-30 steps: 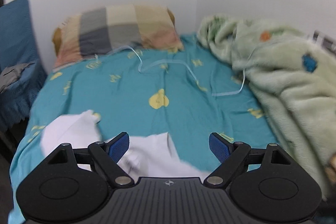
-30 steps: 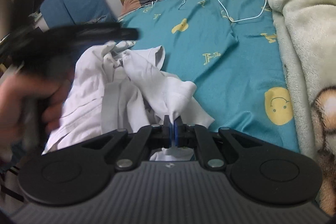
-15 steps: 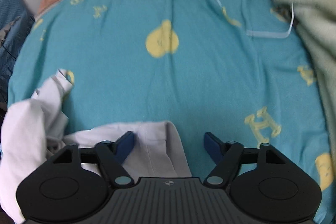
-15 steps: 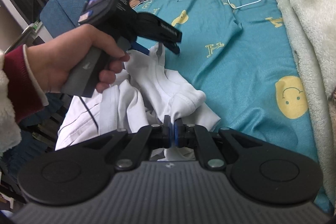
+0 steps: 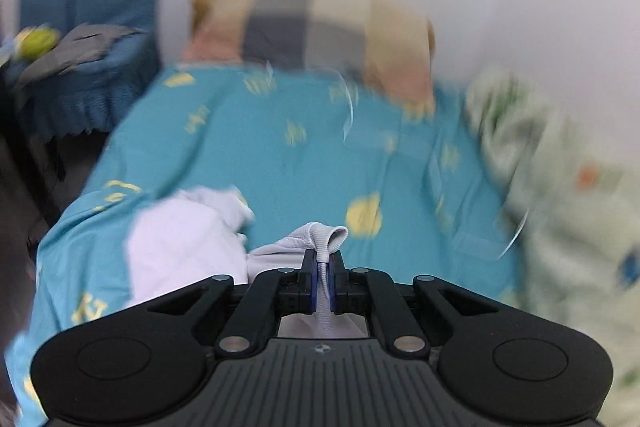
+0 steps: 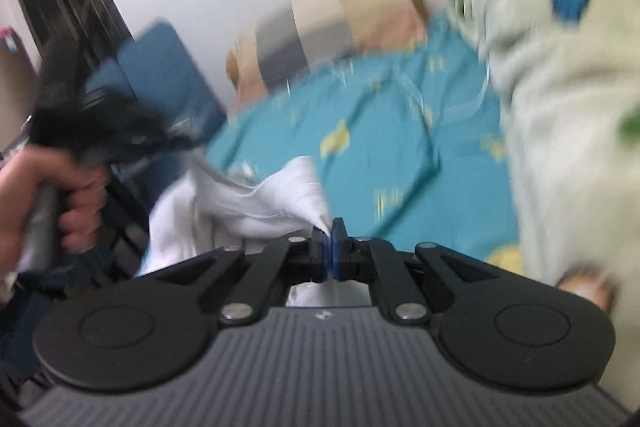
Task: Fold clothes
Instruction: 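Lift the T-shirt high with both grippers and shake it out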
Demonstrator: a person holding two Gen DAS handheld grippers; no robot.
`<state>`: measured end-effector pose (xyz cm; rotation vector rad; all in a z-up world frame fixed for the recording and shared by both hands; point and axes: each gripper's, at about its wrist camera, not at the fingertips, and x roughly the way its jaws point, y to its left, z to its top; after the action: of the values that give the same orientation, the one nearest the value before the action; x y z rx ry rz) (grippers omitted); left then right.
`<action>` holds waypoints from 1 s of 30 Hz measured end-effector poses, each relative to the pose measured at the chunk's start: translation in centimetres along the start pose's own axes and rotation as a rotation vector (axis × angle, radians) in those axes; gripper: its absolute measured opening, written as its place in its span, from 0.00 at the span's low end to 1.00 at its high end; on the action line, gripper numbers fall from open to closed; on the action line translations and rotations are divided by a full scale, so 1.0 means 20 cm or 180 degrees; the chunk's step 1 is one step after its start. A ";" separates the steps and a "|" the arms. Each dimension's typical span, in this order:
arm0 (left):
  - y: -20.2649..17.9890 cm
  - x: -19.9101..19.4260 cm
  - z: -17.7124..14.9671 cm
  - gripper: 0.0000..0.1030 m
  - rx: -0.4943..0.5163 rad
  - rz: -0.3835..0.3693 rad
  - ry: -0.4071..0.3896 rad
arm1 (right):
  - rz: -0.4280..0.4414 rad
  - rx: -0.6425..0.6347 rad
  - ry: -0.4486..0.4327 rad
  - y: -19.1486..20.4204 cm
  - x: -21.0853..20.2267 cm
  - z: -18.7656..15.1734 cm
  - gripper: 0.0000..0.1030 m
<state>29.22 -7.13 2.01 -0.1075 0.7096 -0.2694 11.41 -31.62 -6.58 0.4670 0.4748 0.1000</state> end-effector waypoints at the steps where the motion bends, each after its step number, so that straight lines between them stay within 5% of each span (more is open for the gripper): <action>1: 0.00 -0.12 0.03 0.05 -0.0039 -0.0050 -0.0131 | 0.0044 0.0022 -0.0101 0.00 -0.04 0.03 0.05; 8: 0.01 -0.99 0.24 0.05 -0.0313 -0.0403 -0.1047 | 0.0224 -0.0151 -0.0700 0.24 -0.32 0.39 0.05; 19: -0.07 -2.29 0.49 0.05 -0.0545 -0.0762 -0.2259 | 0.0320 -0.1002 -0.1541 0.95 -1.08 0.99 0.05; 30: -0.15 -3.26 0.36 0.05 -0.0467 -0.0717 -0.2621 | 0.0352 -0.1252 -0.1993 1.39 -1.82 1.08 0.05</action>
<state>-14.05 8.28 49.06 -0.4128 -0.1057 -0.3544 -10.39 -23.05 38.20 0.1196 -0.1877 0.1431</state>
